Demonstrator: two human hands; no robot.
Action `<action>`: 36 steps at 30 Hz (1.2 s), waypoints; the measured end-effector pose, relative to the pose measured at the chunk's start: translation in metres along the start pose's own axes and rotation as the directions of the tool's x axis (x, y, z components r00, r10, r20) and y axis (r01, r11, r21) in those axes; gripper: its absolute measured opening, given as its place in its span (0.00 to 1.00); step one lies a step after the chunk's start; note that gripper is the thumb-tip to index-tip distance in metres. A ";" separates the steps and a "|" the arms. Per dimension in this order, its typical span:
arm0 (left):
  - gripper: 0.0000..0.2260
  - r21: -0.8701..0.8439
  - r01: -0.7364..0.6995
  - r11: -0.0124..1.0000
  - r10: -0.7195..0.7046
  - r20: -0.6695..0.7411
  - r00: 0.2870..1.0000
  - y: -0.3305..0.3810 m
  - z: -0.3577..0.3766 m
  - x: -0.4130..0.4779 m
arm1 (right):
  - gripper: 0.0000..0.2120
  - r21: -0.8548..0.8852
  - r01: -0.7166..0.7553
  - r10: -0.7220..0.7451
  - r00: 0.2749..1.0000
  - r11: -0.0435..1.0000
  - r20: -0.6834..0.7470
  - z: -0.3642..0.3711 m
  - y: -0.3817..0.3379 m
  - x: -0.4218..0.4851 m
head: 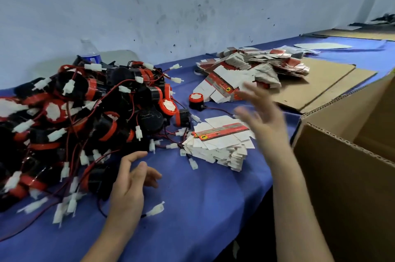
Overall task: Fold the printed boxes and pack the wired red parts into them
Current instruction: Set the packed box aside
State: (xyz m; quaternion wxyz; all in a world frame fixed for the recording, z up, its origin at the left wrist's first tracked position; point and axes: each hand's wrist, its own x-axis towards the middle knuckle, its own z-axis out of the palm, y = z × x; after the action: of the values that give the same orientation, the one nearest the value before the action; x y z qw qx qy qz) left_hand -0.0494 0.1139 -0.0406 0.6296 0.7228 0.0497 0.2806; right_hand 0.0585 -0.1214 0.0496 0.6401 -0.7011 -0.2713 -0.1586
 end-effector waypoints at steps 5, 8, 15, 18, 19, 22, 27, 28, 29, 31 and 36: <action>0.09 0.036 -0.006 0.999 0.005 0.012 1.000 0.002 0.001 -0.002 | 0.37 -0.726 -0.253 0.506 0.850 0.639 0.148 0.015 0.043 -0.013; 0.10 0.045 -0.015 0.999 0.014 0.024 1.000 0.002 0.002 -0.003 | 0.36 -0.799 -0.186 0.464 0.877 0.572 0.128 0.014 0.049 -0.016; 0.11 0.082 -0.026 0.996 0.023 0.043 0.999 0.003 0.003 -0.003 | 0.20 -0.772 -0.139 0.323 0.942 0.620 0.090 0.018 0.041 -0.023; 0.11 0.091 -0.031 0.995 0.025 0.068 0.997 0.003 0.003 -0.005 | 0.14 -0.681 -0.168 0.310 0.947 0.712 0.090 0.013 0.037 -0.023; 0.11 0.089 -0.029 0.996 0.022 0.072 0.997 0.003 0.003 -0.005 | 0.10 -0.635 -0.181 0.305 0.948 0.751 0.091 0.012 0.035 -0.023; 0.12 0.085 -0.027 0.996 0.020 0.081 0.997 0.004 0.004 -0.005 | 0.08 -0.543 -0.163 0.233 0.970 0.824 0.062 0.009 0.033 -0.023; 0.12 0.084 -0.014 0.996 0.007 0.086 0.996 0.006 0.004 -0.005 | 0.12 -0.269 -0.064 0.004 0.977 0.961 -0.215 0.005 0.017 -0.019; 0.13 0.082 -0.014 0.997 0.007 0.085 0.996 0.006 0.004 -0.005 | 0.12 -0.207 -0.025 -0.037 0.956 0.978 -0.292 0.004 0.012 -0.018; 0.13 0.080 -0.013 0.997 0.007 0.083 0.997 0.006 0.004 -0.005 | 0.11 -0.163 0.024 -0.083 0.928 0.986 -0.363 0.002 0.006 -0.018; 0.12 0.078 -0.015 0.997 0.009 0.082 0.997 0.006 0.004 -0.005 | 0.07 -0.089 0.125 -0.152 0.875 0.988 -0.460 -0.001 -0.007 -0.018; 0.20 0.080 -0.052 0.995 0.043 0.116 0.992 0.009 0.001 -0.008 | 0.15 0.154 0.195 -0.174 0.975 0.969 -0.139 0.017 -0.021 -0.026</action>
State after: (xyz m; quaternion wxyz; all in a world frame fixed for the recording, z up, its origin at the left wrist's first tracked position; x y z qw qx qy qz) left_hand -0.0582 0.1077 -0.0347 0.5938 0.7642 0.0080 0.2515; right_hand 0.0233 -0.1087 0.0500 0.6946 -0.6055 -0.3072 -0.2376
